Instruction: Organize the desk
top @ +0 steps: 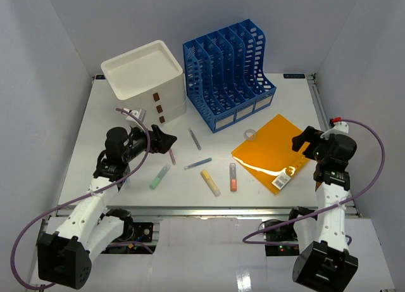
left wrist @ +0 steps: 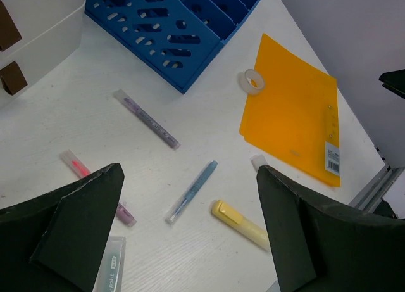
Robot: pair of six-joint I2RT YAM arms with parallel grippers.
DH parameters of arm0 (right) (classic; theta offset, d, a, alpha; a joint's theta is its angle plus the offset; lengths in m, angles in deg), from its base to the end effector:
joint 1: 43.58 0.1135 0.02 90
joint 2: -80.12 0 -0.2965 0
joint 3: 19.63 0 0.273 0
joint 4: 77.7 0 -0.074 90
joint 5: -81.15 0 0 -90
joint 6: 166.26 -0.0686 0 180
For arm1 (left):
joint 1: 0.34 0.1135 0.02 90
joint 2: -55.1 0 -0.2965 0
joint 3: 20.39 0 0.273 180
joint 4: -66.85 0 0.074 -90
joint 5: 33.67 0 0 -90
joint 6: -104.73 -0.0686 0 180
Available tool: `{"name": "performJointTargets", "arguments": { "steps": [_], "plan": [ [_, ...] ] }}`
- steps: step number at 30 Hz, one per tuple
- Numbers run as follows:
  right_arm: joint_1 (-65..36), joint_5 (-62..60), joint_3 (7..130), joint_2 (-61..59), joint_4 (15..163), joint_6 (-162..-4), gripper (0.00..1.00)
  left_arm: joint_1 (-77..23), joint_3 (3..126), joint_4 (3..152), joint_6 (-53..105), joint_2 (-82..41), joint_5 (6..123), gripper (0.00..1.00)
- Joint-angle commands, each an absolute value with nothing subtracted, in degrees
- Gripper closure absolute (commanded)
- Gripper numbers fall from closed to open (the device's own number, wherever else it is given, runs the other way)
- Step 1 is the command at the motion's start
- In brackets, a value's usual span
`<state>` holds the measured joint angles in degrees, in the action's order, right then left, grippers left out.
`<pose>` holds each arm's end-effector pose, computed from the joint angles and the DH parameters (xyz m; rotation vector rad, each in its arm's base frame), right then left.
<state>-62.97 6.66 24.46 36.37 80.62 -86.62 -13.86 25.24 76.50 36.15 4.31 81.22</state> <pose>0.2035 -0.0522 0.2692 0.3210 1.9054 0.1578 0.2229 -0.0833 0.2839 0.1869 1.8748 -0.8203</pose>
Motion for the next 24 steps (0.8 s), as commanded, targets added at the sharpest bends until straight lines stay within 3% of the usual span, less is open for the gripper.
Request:
{"name": "performJointTargets", "arguments": {
  "steps": [1,7,15,24],
  "plan": [
    [-63.4,12.5,25.4,38.5,83.4,-84.3,0.1,-13.9,25.3,75.4,35.8,5.5,81.9,0.02],
    [-63.4,33.7,18.5,44.9,86.9,-68.3,0.1,-13.9,26.4,77.4,38.3,4.6,77.4,0.02],
    [-63.4,46.2,21.9,42.0,77.3,-55.1,0.1,-14.0,29.6,84.4,43.4,2.7,71.1,0.13],
    [-63.4,51.1,24.9,37.1,75.1,-56.0,0.08,-20.5,48.9,101.4,42.0,-9.0,46.0,0.16]
  ]
}}
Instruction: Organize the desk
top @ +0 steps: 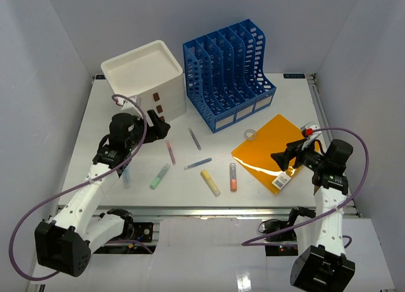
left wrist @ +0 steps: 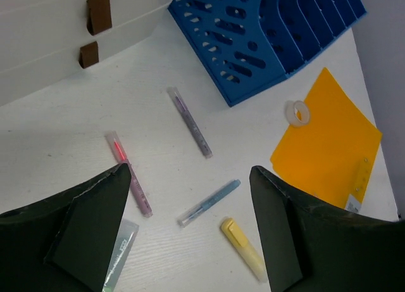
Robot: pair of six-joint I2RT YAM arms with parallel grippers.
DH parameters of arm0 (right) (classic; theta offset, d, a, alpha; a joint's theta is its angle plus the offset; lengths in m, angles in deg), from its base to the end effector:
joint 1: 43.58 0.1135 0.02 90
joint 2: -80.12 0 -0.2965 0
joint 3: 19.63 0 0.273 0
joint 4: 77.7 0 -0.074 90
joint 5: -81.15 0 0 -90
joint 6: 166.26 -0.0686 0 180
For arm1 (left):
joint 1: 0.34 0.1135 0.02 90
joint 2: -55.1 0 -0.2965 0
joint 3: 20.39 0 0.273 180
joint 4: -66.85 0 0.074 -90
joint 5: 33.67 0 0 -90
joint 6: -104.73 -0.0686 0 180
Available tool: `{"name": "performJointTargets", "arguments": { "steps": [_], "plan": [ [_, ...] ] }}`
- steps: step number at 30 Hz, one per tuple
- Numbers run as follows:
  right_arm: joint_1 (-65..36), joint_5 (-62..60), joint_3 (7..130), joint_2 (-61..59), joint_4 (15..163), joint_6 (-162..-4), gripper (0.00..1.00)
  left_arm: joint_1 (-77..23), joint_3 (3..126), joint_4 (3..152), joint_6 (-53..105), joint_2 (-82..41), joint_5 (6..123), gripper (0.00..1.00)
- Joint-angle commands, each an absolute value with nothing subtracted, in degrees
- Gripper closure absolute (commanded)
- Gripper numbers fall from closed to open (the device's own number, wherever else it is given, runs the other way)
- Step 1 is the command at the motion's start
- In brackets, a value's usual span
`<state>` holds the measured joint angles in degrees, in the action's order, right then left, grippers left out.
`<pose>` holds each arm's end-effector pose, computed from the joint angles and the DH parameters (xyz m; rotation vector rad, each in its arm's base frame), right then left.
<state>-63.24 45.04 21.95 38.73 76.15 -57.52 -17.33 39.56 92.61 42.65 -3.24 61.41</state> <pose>0.1820 -0.0062 0.2604 -0.5491 1.7765 0.4862 0.2537 -0.0839 0.3153 -0.1359 2.0353 -0.5879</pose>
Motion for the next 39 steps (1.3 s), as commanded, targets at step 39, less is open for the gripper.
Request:
{"name": "performJointTargets", "arguments": {
  "steps": [39],
  "plan": [
    [-63.5,52.2,24.2,40.8,75.3,-56.7,0.02,-25.8,78.6,104.6,44.7,-42.8,12.8,0.49]
  ]
}}
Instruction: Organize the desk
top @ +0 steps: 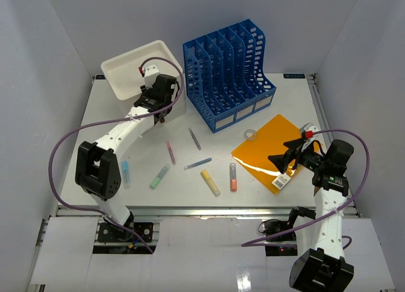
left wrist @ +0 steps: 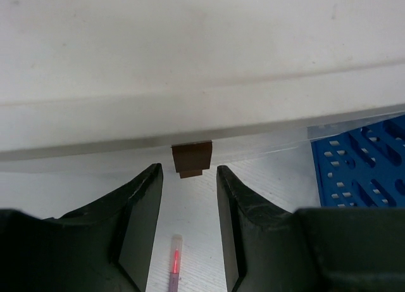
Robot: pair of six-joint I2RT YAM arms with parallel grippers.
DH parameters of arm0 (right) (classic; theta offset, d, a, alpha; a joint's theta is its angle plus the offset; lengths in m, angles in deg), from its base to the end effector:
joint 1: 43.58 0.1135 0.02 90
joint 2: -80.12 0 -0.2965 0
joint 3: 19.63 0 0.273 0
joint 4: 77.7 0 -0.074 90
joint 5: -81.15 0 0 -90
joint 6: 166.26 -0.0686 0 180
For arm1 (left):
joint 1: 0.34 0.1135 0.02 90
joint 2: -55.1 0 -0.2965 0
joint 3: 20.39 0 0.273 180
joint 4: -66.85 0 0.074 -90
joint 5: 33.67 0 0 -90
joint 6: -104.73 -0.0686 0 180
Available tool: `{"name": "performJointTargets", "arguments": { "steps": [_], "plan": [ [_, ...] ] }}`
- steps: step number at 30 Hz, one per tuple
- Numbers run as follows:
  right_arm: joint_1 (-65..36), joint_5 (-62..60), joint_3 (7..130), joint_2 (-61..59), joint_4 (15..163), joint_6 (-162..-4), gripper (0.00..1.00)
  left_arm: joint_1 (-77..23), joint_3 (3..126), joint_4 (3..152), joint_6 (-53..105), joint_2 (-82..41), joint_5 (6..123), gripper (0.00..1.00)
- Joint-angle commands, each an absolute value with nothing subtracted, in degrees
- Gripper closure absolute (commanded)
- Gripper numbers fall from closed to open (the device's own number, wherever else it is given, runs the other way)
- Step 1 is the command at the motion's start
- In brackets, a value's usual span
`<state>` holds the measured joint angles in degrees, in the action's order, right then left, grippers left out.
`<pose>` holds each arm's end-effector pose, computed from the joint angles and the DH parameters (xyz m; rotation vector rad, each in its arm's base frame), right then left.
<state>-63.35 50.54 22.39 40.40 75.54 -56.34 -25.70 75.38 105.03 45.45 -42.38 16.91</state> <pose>0.1742 0.0001 0.2688 -0.6280 1.7039 0.5419 0.4062 -0.1443 0.3179 -0.4423 2.0481 0.1993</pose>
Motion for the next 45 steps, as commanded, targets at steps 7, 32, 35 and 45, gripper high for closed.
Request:
{"name": "performJointTargets", "arguments": {
  "steps": [7,32,35,45],
  "plan": [
    [-63.5,52.3,24.1,41.3,75.3,-56.7,0.03,-25.8,81.3,104.5,43.6,-45.6,12.5,0.49],
    [-63.5,52.3,23.6,41.4,75.2,-56.5,0.03,-32.6,67.0,103.0,46.6,-30.8,17.8,1.0],
    [-63.5,51.9,23.5,41.2,75.2,-56.2,0.03,-35.1,62.8,102.9,49.1,-26.4,18.8,1.0],
    [-63.6,51.9,23.0,39.6,74.7,-54.7,0.04,-36.5,53.9,102.3,54.4,-19.9,23.4,0.78]
  ]
}}
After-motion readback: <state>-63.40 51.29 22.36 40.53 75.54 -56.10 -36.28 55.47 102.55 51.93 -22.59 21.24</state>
